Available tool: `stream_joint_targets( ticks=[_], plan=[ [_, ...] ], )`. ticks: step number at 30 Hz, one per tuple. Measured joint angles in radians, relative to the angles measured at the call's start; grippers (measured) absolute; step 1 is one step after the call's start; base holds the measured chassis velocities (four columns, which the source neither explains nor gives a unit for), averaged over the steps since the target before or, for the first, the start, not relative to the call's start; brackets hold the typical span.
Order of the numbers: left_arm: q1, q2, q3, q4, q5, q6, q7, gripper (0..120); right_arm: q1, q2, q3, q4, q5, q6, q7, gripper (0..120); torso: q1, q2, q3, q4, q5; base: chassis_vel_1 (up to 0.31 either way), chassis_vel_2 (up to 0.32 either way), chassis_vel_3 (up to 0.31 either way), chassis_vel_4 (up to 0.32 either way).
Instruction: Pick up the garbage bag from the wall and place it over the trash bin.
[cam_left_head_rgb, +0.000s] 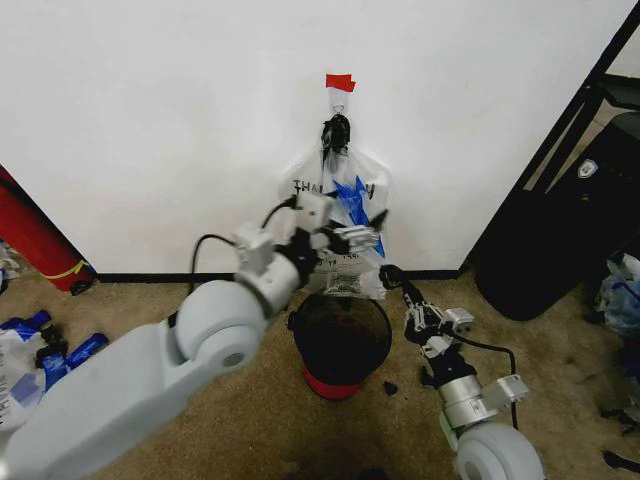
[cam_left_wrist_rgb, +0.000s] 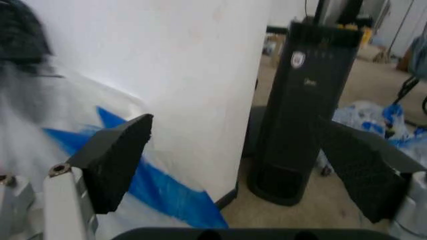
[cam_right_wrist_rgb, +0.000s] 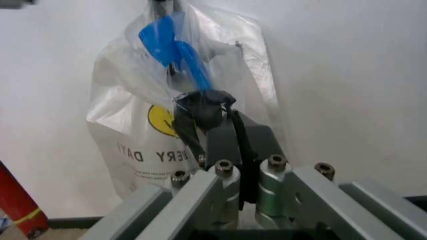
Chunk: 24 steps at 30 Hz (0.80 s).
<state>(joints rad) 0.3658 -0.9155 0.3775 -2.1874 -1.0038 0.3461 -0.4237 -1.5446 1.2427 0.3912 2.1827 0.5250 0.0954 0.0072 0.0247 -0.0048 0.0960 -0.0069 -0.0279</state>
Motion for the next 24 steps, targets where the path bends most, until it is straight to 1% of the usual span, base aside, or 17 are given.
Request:
stream_joint_targets(
  ticks=[2, 3, 4, 5, 6, 7, 9, 11, 12, 13, 17, 18, 19, 21, 22, 23, 24],
  plan=[
    [-0.045, -0.036, 0.034, 0.059, 0.002, 0.024, -0.015, 86, -0.004, 0.005, 0.002, 0.005, -0.001, 0.001, -0.001, 0, 0.000, 0.000, 0.000, -0.0002, 0.0000, 0.000, 0.000, 0.000, 0.000],
    [-0.057, -0.046, 0.040, 0.080, 0.015, 0.055, -0.031, 84, -0.007, 0.006, 0.003, 0.010, -0.001, 0.001, -0.001, 0, 0.000, 0.000, 0.000, -0.0001, 0.0000, 0.000, 0.000, 0.000, 0.000],
    [-0.057, -0.046, 0.040, 0.080, 0.015, 0.055, -0.031, 84, -0.007, 0.006, 0.003, 0.010, -0.001, 0.001, -0.001, 0, 0.000, 0.000, 0.000, -0.0001, 0.0000, 0.000, 0.000, 0.000, 0.000],
    [-0.063, -0.050, 0.042, 0.090, 0.029, 0.080, -0.044, 82, -0.010, 0.006, 0.004, 0.014, -0.001, 0.002, -0.002, 0, 0.000, 0.000, 0.000, -0.0001, 0.0000, 0.000, 0.000, 0.000, 0.000],
    [-0.073, -0.053, 0.046, 0.101, 0.058, 0.121, -0.062, 81, -0.013, 0.006, 0.007, 0.018, -0.001, 0.002, -0.002, 0, 0.000, 0.000, 0.000, 0.0002, -0.0002, 0.000, 0.000, 0.000, 0.000],
    [-0.084, -0.052, 0.050, 0.103, 0.074, 0.159, -0.075, 77, -0.016, 0.006, 0.010, 0.020, -0.002, 0.002, -0.002, 0, 0.000, 0.000, 0.000, 0.0002, -0.0002, 0.000, 0.000, 0.000, 0.000],
    [-0.087, -0.051, 0.051, 0.103, 0.077, 0.172, -0.080, 75, -0.016, 0.005, 0.011, 0.021, -0.001, 0.002, -0.002, 0, 0.000, 0.000, 0.000, 0.0002, -0.0001, 0.000, 0.000, 0.000, 0.000],
    [-0.098, -0.046, 0.055, 0.103, 0.081, 0.211, -0.097, 68, -0.017, 0.004, 0.014, 0.024, 0.000, 0.002, -0.002, 0, 0.000, 0.000, 0.000, 0.0000, -0.0001, 0.000, 0.000, 0.000, 0.000],
    [-0.102, -0.033, 0.058, 0.101, 0.083, 0.237, -0.106, 61, -0.017, 0.002, 0.018, 0.030, 0.002, 0.001, -0.001, 0, 0.000, 0.000, 0.000, 0.0001, -0.0001, 0.000, 0.000, 0.000, 0.000],
    [-0.102, -0.033, 0.058, 0.101, 0.083, 0.237, -0.106, 61, -0.017, 0.002, 0.018, 0.030, 0.002, 0.001, -0.001, 0, 0.000, 0.000, 0.000, 0.0001, -0.0001, 0.000, 0.000, 0.000, 0.000],
    [-0.096, -0.029, 0.062, 0.095, 0.070, 0.244, -0.109, 47, -0.021, -0.001, 0.023, 0.041, 0.009, -0.002, 0.001, 0, 0.000, 0.000, 0.000, 0.0001, -0.0002, 0.000, 0.000, 0.000, 0.000],
    [-0.096, -0.029, 0.062, 0.095, 0.070, 0.244, -0.109, 47, -0.021, -0.001, 0.023, 0.041, 0.009, -0.002, 0.001, 0, 0.000, 0.000, 0.000, 0.0001, -0.0002, 0.000, 0.000, 0.000, 0.000],
    [-0.096, -0.030, 0.065, 0.095, 0.063, 0.244, -0.109, 40, -0.022, -0.002, 0.025, 0.043, 0.011, -0.003, 0.001, 0, 0.000, 0.000, 0.000, -0.0001, -0.0002, 0.000, 0.000, 0.000, 0.000],
    [-0.097, -0.032, 0.071, 0.094, 0.044, 0.247, -0.110, 32, -0.023, -0.003, 0.028, 0.045, 0.012, -0.003, 0.002, 0, 0.000, 0.000, 0.000, 0.0000, -0.0001, 0.000, 0.000, 0.000, 0.000],
    [-0.097, -0.032, 0.071, 0.094, 0.044, 0.247, -0.110, 32, -0.023, -0.003, 0.028, 0.045, 0.012, -0.003, 0.002, 0, 0.000, 0.000, 0.000, 0.0000, -0.0001, 0.000, 0.000, 0.000, 0.000],
    [-0.099, -0.035, 0.073, 0.095, 0.033, 0.248, -0.113, 29, -0.023, -0.004, 0.029, 0.046, 0.012, -0.003, 0.003, 0, 0.000, 0.000, 0.000, 0.0001, -0.0002, 0.000, 0.000, 0.000, 0.000],
    [-0.105, -0.045, 0.079, 0.102, 0.017, 0.251, -0.120, 22, -0.025, -0.005, 0.031, 0.047, 0.013, -0.004, 0.003, 0, 0.000, 0.000, 0.000, 0.0002, -0.0002, 0.000, 0.000, 0.000, 0.000]
  ],
)
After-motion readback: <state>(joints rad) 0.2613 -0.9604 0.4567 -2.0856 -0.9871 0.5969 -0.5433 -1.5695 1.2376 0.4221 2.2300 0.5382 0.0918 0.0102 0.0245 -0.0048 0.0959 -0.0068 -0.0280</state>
